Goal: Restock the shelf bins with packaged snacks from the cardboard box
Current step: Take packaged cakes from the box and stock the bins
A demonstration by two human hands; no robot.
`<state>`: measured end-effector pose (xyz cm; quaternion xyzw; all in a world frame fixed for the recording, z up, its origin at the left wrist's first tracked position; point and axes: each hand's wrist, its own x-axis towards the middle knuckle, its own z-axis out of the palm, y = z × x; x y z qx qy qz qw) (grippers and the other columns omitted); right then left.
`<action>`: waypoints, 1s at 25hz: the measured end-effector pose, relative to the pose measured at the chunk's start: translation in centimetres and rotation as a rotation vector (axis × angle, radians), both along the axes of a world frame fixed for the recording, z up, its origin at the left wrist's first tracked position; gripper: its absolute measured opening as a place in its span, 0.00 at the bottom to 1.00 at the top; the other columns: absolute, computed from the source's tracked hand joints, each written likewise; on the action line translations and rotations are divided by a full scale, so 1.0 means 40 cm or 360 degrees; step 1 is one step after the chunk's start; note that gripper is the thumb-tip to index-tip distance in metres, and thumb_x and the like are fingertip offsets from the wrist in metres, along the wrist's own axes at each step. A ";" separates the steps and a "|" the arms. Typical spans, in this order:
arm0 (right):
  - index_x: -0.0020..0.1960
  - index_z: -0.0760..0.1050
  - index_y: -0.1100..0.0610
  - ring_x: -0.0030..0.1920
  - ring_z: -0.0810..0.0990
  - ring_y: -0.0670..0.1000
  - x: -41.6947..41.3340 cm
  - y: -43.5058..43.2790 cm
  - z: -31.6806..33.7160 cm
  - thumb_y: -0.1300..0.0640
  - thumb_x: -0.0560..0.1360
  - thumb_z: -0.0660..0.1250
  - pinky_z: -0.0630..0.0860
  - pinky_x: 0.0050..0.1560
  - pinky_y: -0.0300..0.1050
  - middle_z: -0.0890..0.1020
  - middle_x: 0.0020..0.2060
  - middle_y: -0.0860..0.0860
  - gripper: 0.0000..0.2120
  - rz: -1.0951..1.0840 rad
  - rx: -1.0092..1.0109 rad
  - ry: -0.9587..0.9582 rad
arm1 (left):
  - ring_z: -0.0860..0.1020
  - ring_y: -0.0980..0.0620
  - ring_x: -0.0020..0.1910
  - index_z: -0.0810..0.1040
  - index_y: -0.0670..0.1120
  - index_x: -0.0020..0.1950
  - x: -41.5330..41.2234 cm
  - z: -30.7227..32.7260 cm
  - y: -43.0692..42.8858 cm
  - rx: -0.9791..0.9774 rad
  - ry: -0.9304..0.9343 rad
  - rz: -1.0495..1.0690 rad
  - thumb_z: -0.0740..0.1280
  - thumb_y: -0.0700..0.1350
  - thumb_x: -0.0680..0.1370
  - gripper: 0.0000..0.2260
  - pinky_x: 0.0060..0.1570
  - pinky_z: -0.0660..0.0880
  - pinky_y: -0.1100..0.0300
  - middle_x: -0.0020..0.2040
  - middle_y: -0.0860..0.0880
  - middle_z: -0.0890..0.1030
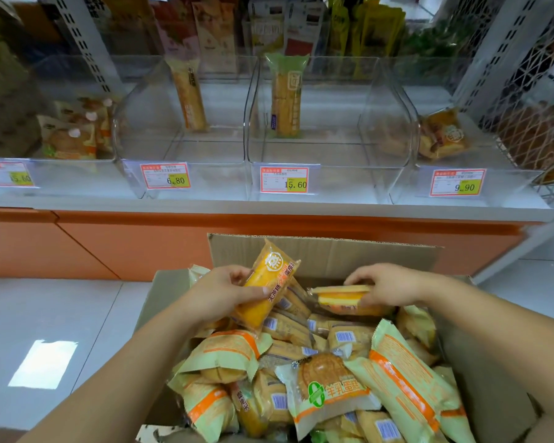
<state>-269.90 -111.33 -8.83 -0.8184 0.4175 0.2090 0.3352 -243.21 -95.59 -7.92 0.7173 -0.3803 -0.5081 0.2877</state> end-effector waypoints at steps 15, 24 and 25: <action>0.69 0.70 0.56 0.57 0.80 0.59 0.009 0.085 0.082 0.63 0.72 0.69 0.77 0.58 0.57 0.79 0.61 0.60 0.26 -0.0942 0.1600 -0.1195 | 0.84 0.50 0.48 0.72 0.49 0.64 -0.110 0.025 -0.036 -0.0111 0.0653 0.0071 0.74 0.41 0.74 0.21 0.45 0.81 0.52 0.54 0.48 0.84; 0.65 0.71 0.53 0.49 0.80 0.52 -0.009 0.102 0.134 0.66 0.70 0.72 0.75 0.41 0.43 0.83 0.52 0.55 0.26 -0.1286 0.0795 -0.1309 | 0.83 0.45 0.53 0.73 0.50 0.66 -0.162 0.083 -0.046 -0.0185 0.0689 0.0024 0.74 0.48 0.69 0.26 0.55 0.79 0.44 0.55 0.47 0.84; 0.65 0.70 0.52 0.46 0.80 0.50 -0.016 0.103 0.144 0.67 0.69 0.73 0.73 0.37 0.39 0.82 0.52 0.54 0.28 -0.1268 0.0785 -0.1339 | 0.82 0.44 0.56 0.73 0.50 0.66 -0.164 0.085 -0.044 -0.0179 0.0716 0.0021 0.74 0.48 0.69 0.26 0.61 0.76 0.41 0.57 0.46 0.84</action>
